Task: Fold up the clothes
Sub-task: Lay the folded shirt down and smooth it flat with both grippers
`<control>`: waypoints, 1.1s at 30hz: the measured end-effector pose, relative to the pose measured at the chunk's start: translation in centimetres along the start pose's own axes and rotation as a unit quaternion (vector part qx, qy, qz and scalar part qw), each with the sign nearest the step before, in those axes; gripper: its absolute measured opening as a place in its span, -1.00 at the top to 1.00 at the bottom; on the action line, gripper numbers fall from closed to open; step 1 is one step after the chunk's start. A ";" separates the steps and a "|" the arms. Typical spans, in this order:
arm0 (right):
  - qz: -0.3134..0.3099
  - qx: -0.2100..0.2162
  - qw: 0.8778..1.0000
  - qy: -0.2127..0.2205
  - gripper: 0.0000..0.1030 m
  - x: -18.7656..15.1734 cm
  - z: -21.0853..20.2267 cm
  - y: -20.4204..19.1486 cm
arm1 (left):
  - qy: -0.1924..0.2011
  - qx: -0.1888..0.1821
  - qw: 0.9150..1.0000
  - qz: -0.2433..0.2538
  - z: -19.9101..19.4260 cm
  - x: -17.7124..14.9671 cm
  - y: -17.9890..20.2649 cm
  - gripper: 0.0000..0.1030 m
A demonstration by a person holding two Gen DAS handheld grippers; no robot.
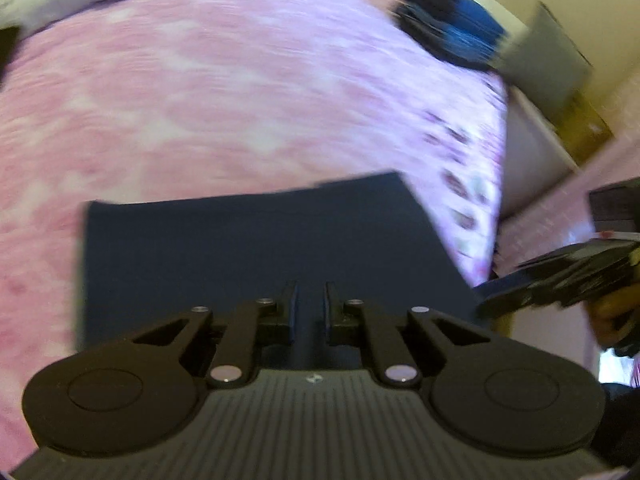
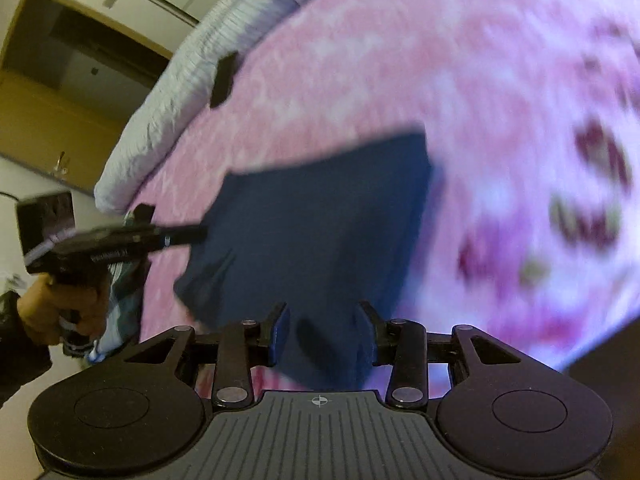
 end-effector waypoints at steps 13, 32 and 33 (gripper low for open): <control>0.042 0.160 0.986 -0.017 -0.15 -0.2 1.8 1.6 | -0.083 0.016 0.991 0.104 5.7 -2.0 7.3 0.84; -0.023 0.120 0.992 0.015 -0.14 4.0 -1.9 2.2 | -0.086 0.074 0.989 0.091 4.3 -2.1 7.2 0.90; -0.042 0.130 0.990 0.017 -0.14 4.9 -1.3 1.4 | -0.086 0.074 0.990 0.082 4.5 -2.4 6.8 0.89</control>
Point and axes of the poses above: each gripper's, at about its wrist camera, not at the fingertips, and z roughly the way its jaws point, y to its right, x to its top, the point moved 9 cm from there along z, roughly the way its jaws point, and after that the axes turned 15 degrees about x, right-handed, at the moved point
